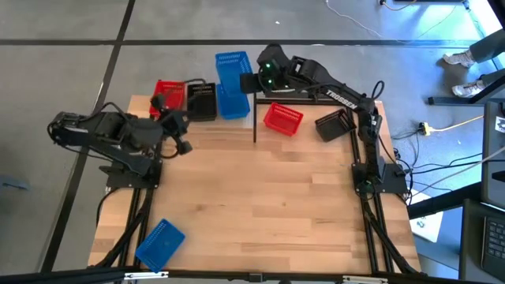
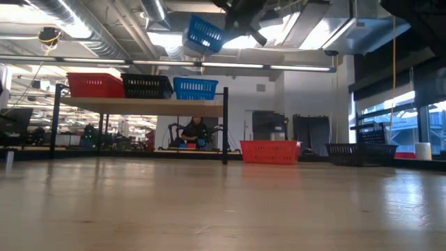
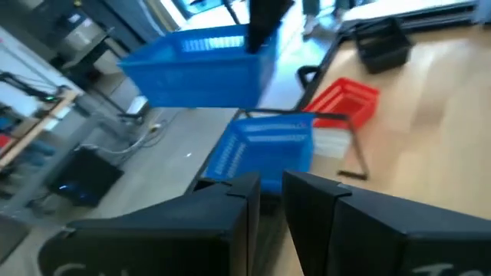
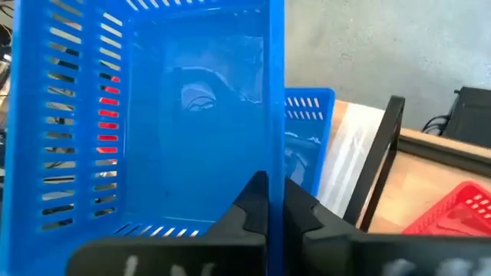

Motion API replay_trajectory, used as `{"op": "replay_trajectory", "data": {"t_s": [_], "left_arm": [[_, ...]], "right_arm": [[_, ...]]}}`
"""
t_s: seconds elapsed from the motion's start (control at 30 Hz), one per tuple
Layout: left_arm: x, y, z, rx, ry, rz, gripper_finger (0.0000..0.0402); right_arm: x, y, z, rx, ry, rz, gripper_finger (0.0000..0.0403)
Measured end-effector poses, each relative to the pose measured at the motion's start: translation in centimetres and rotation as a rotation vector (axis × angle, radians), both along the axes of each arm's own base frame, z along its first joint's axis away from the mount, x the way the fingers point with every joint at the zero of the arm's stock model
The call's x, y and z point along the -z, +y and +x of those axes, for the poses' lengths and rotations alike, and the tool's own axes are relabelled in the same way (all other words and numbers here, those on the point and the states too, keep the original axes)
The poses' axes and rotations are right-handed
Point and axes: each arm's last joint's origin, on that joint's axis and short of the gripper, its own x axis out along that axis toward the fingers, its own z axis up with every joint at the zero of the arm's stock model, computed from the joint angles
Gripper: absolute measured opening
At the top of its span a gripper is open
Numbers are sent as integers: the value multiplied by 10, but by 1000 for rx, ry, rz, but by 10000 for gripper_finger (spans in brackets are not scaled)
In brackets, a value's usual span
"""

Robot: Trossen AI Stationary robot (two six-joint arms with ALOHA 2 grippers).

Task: Stack baskets on shelf by color
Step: Stack the right blue bin on the other blue bin on the shelf

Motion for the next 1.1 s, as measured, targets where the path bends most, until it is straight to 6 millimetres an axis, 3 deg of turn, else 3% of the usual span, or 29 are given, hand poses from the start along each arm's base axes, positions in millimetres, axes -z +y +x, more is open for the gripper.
{"op": "replay_trajectory", "data": {"t_s": [0.37, 0.67, 1.1], "left_arm": [[-7, 25, -21, -13, 19, -4, 53], [-12, 28, -36, -7, -27, -23, 53], [-13, 27, -40, 24, -41, -37, 53]], "right_arm": [[46, 1, 30, 12, 101, 87, 0], [67, -3, 39, 19, 153, 109, 0], [72, -3, 36, 57, 225, 102, 0]]}}
